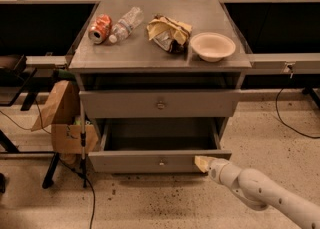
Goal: Close middle drawer
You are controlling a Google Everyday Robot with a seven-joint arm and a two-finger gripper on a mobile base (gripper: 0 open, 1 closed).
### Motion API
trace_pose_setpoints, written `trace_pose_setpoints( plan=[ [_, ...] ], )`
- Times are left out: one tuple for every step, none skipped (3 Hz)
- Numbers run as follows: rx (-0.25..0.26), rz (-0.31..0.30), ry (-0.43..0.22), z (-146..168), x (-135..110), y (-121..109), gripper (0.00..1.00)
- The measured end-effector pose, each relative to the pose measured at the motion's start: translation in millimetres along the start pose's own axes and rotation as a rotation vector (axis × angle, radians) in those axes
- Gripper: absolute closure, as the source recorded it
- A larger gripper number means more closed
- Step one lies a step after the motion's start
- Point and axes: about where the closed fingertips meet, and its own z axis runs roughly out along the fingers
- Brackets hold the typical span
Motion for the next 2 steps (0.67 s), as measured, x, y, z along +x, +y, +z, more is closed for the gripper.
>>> trace_pose_setpoints(
  plan=[
    [0.001, -0.008, -0.001, -1.1, -0.2, 0.9, 1.0],
    [0.004, -0.018, -0.003, -0.8, -2.0, 1.8, 1.0]
  ],
)
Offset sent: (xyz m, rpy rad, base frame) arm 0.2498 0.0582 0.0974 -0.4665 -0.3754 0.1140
